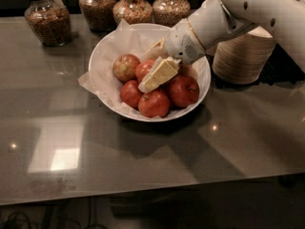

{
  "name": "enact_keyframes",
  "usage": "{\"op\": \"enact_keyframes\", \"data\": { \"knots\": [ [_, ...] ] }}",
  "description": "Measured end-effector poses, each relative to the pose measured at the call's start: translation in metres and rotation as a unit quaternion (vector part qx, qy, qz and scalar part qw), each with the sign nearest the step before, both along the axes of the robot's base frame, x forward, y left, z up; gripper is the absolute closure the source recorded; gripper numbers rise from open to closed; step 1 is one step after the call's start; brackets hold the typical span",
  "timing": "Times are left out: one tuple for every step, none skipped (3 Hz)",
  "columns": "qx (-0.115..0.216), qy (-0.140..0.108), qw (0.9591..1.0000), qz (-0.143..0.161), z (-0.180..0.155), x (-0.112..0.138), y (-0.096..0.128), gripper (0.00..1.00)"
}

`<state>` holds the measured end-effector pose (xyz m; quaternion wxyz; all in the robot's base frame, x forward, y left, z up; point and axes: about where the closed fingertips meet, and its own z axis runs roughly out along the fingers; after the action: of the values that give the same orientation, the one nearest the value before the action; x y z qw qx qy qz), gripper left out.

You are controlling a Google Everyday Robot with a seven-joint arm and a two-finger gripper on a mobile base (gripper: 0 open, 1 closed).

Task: Pick apple from white bowl

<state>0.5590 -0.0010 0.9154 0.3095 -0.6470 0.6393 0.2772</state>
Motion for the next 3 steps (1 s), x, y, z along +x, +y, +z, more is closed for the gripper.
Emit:
{"op": "enact_keyframes", "data": {
  "knots": [
    [0.002, 0.018, 0.9998, -0.008, -0.0112, 0.0061, -0.0063, 0.35],
    [0.002, 0.027, 0.9995, -0.013, -0.0149, 0.0088, -0.0107, 0.54],
    [0.002, 0.027, 0.9995, -0.013, -0.0127, 0.0088, -0.0107, 0.77]
  ]
}}
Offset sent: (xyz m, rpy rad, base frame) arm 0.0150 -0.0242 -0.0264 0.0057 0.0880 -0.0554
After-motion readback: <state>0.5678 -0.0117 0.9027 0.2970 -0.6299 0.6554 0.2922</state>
